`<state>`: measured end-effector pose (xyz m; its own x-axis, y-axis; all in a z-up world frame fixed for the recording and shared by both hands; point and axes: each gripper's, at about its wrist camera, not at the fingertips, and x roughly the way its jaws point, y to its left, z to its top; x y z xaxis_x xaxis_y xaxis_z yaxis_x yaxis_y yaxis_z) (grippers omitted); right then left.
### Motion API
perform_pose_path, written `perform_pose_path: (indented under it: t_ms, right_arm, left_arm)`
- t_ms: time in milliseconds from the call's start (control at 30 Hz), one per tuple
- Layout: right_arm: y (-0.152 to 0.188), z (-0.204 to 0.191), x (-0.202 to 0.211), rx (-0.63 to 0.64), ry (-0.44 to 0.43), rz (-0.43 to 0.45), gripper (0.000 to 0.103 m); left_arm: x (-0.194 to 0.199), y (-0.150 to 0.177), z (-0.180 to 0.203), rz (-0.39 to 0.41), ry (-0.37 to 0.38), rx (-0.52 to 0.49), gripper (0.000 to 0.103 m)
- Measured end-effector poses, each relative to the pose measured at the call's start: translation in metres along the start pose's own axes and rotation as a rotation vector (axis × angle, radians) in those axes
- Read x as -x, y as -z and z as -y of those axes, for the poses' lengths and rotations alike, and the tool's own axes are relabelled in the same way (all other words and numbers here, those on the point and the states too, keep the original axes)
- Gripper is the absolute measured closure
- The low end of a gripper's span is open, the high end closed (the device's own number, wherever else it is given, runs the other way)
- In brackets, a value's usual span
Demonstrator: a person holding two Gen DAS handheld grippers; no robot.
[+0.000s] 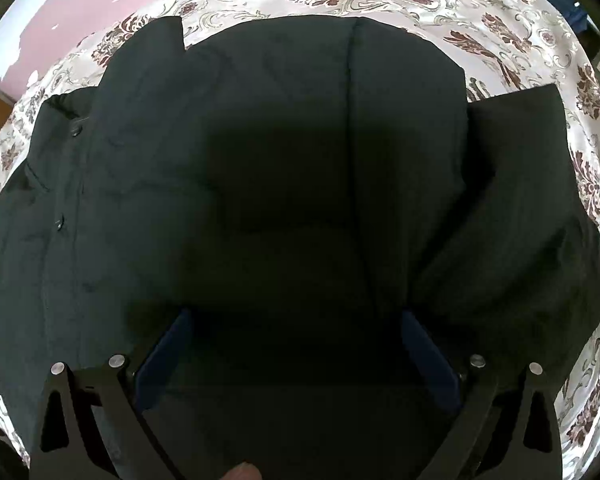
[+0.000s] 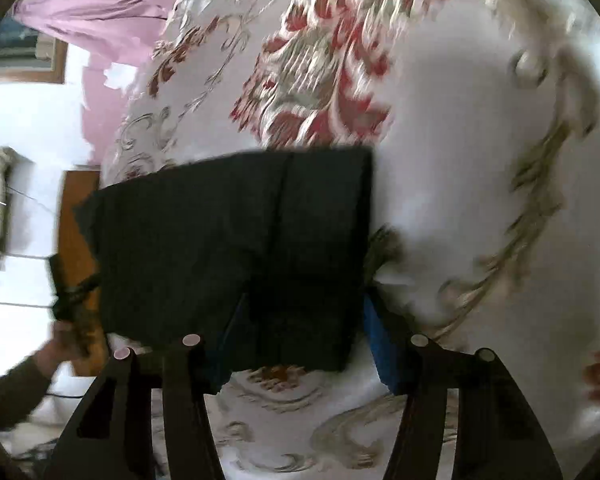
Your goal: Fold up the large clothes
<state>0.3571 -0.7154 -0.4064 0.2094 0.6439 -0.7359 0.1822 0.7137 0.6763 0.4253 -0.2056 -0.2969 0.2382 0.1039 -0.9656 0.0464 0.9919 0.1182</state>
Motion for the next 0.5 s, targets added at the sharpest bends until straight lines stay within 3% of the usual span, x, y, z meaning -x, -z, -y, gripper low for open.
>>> perform_pose_path:
  t_ms: [100, 200, 267, 300, 333, 367, 400, 467, 500]
  right_arm:
    - [0.000, -0.014, -0.006, 0.012, -0.100, 0.014, 0.050]
    - [-0.007, -0.002, -0.013, -0.052, -0.011, 0.038, 0.054]
    - [-0.008, 0.003, -0.014, -0.102, -0.040, 0.052, 0.051]
    - [-0.009, -0.001, -0.015, -0.109, -0.051, 0.056, 0.040]
    - [-0.010, -0.006, -0.016, -0.117, -0.086, 0.052, 0.020]
    - [-0.011, -0.012, -0.018, -0.117, -0.123, 0.049, 0.014]
    - [-0.012, -0.018, -0.020, -0.101, -0.136, 0.050, 0.014]
    - [-0.014, -0.036, -0.025, -0.045, -0.101, 0.045, 0.025]
    - [-0.015, -0.042, -0.025, -0.011, -0.077, 0.043, 0.043]
  left_arm:
    - [-0.001, -0.002, 0.002, -0.002, -0.005, -0.007, 0.000]
    - [-0.001, -0.002, 0.004, -0.002, -0.006, -0.010, 0.000]
    - [-0.001, -0.002, 0.007, 0.002, -0.008, -0.009, 0.000]
    - [-0.002, -0.001, 0.006, 0.005, -0.007, -0.008, 0.000]
    - [-0.002, 0.000, 0.007, 0.007, -0.008, -0.007, 0.000]
    - [-0.002, 0.001, 0.007, 0.009, -0.011, -0.006, 0.000]
    - [-0.002, 0.000, 0.008, 0.009, -0.013, -0.006, 0.000]
    - [-0.003, -0.001, 0.008, 0.006, -0.015, -0.002, 0.000]
    - [-0.003, -0.001, 0.007, 0.005, -0.014, -0.001, 0.000]
